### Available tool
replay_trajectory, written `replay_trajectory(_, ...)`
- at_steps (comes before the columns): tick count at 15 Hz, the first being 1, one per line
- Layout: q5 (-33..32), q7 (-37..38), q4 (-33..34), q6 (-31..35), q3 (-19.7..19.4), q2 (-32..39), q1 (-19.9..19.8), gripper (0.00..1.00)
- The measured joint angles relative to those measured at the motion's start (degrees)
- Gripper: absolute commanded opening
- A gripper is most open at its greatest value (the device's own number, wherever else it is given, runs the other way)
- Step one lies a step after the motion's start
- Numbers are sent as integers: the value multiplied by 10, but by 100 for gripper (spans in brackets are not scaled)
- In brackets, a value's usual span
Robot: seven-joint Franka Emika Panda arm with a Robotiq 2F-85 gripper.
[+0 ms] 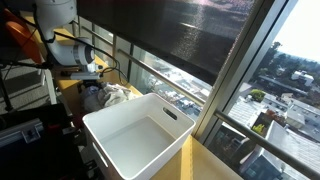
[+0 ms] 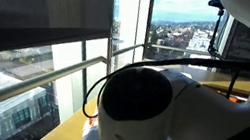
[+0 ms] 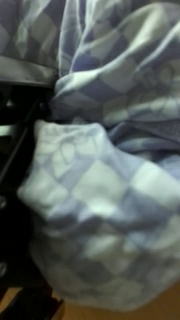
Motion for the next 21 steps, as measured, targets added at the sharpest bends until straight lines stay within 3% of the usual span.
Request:
replay_trajectory(6,10,-3,-13,37,23,-16,12,1)
replay_trajectory(12,53,-27,-48,42,56,-105,21,0)
replay_trajectory(20,97,-54,-99,-38,80,-342,23,0)
replay_trajectory(21,99,-56,-106,-51,80,-368,22,12)
